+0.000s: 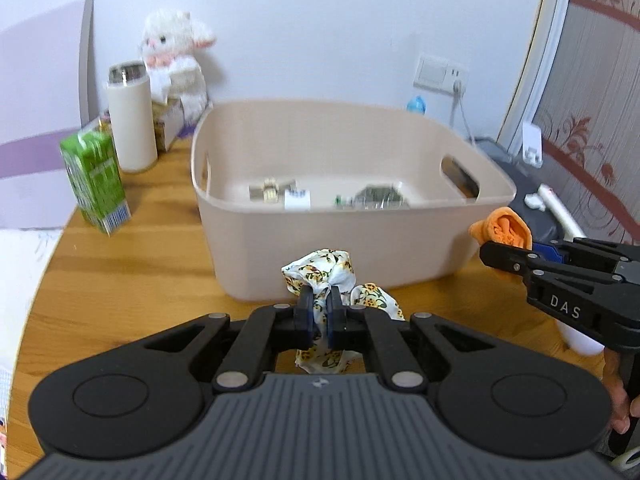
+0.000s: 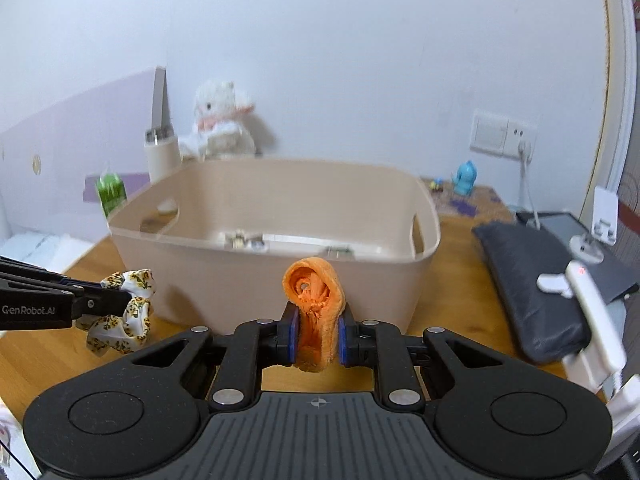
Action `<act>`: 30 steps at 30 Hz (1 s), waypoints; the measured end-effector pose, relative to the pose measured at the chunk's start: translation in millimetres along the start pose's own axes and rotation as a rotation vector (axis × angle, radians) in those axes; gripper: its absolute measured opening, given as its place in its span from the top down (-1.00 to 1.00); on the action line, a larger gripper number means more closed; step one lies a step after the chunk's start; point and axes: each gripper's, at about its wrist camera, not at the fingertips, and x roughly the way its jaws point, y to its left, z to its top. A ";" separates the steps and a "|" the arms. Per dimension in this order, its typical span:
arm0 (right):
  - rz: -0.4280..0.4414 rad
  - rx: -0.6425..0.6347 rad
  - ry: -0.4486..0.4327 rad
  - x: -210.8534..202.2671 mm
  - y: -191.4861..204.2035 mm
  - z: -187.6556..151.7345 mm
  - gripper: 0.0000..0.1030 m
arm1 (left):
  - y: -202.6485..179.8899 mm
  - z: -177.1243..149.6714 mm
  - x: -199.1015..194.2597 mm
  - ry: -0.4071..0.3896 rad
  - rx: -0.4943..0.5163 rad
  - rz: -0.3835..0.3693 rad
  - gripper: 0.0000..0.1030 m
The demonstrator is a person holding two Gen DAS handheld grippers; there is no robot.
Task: Organize objects
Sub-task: 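Carry both items over the bin and open both tools to release them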
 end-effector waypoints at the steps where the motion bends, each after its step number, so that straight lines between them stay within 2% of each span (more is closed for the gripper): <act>1: -0.001 0.000 -0.013 -4.2 -1.1 3.2 0.66 | -0.4 4.1 -4.8 -0.016 0.001 -0.003 0.86; 8: -0.012 0.002 -0.107 -16.4 -3.1 37.4 0.66 | -6.2 37.5 -18.1 -0.106 0.036 0.013 0.86; 16: -0.034 0.006 -0.136 3.1 -5.5 65.5 0.66 | -13.8 79.7 -1.1 -0.155 0.060 0.050 0.86; 21: -0.052 0.017 -0.113 22.4 -7.1 71.8 0.66 | -18.0 93.6 35.5 -0.108 0.059 0.081 0.86; 25: -0.052 0.023 -0.056 41.8 -9.7 70.4 0.66 | -16.8 95.0 69.2 -0.048 0.061 0.116 0.86; 30: -0.093 0.003 0.002 62.6 -8.1 62.7 0.65 | -12.7 92.6 105.1 0.031 0.081 0.160 0.86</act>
